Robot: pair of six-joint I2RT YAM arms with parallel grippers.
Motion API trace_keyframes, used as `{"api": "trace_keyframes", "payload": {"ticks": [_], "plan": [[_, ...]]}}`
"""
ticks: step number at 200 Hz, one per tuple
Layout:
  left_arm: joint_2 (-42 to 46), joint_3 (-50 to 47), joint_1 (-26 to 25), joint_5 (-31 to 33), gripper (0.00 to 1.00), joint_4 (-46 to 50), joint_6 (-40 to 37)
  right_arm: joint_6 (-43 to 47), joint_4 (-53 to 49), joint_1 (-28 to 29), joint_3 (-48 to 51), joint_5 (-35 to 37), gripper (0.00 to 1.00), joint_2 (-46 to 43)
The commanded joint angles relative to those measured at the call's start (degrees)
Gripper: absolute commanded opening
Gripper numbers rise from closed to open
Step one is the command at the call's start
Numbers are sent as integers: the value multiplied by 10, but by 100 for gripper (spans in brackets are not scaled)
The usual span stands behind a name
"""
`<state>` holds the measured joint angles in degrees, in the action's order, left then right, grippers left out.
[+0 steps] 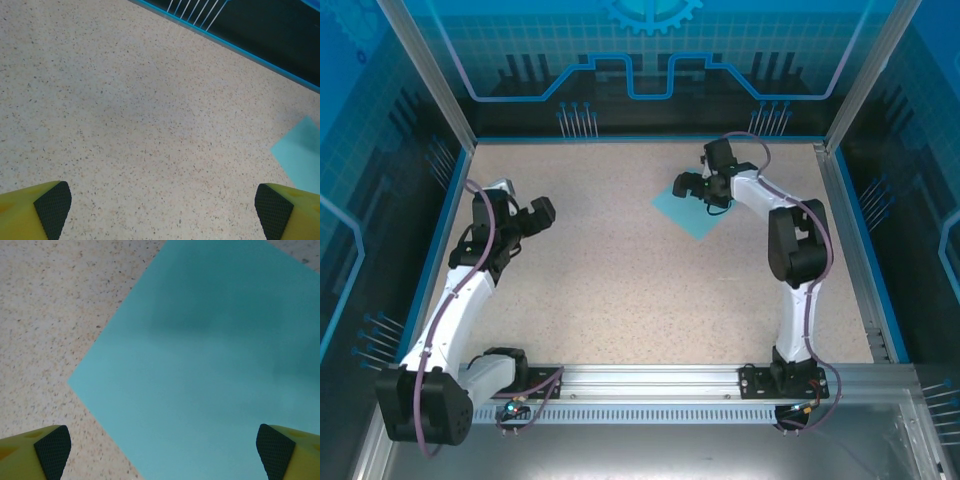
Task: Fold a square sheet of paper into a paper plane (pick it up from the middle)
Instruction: Move the square sheet of paper to the center of the table.
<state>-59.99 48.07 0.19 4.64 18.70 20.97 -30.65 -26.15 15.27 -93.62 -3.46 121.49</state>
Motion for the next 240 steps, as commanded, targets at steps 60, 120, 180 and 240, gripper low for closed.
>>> {"api": "trace_keyframes", "payload": {"ticks": [60,120,180,240], "plan": [[-3,19,-4,-25,99,24,6,-88,-86,3,-9,4,99,48],[-9,21,-4,-21,99,26,26,-204,-34,30,253,-27,99,-91],[-18,19,-4,-37,99,16,33,-315,-45,155,383,-5,99,-211],[-23,26,-4,-52,99,29,35,-65,-144,134,192,48,99,-168]]}}
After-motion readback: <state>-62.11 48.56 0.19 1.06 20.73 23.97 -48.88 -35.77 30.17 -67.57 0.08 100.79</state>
